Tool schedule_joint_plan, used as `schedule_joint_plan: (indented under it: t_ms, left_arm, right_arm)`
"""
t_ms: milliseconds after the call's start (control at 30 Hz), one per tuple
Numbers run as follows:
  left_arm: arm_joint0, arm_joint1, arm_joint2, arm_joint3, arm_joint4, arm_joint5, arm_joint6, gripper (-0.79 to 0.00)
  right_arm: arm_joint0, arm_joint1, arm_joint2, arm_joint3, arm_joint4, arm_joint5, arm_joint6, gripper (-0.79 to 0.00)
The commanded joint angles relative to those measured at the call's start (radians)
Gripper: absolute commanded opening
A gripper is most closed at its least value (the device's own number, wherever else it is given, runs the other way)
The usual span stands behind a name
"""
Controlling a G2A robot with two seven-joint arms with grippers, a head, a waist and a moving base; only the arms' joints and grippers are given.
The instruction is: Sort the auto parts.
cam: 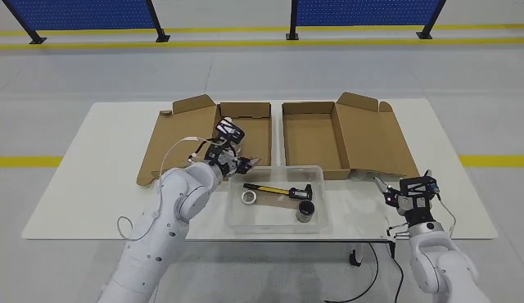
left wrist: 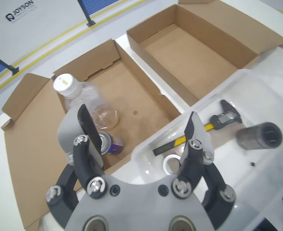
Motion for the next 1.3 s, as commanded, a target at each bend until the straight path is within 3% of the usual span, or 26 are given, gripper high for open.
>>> schedule_joint_plan:
  t_ms: [0,233,367,933,1067,1267]
  left_arm:
    - [0.028,0.001,0.015,-0.045,-0.008,-0.024,-0.013,0.000]
    - [0.105,0.004,0.076,-0.141,-0.009,-0.067,-0.050,0.000]
    - [0.132,0.006,0.090,-0.178,-0.003,-0.085,-0.019,0.000]
    - [0.135,0.004,0.103,-0.190,-0.003,-0.067,0.009,0.000]
    - [0.078,-0.014,0.183,-0.171,-0.039,-0.043,0.000,0.000]
    - [-0.084,-0.066,0.355,-0.035,-0.104,0.028,-0.109,0.000]
  right_arm:
    - [0.000,0.000,0.000,0.000,0.000,0.000,0.000,0.000]
    - [0.000,0.000,0.000,0.000,0.000,0.000,0.000,0.000]
    - [0.000,0.000,0.000,0.000,0.000,0.000,0.000,0.000]
    - [0.000,0.000,0.000,0.000,0.000,0.000,0.000,0.000]
    - [0.000,0.000,0.000,0.000,0.000,0.000,0.000,0.000]
    - [0.000,0.000,0.000,0.000,0.000,0.000,0.000,0.000]
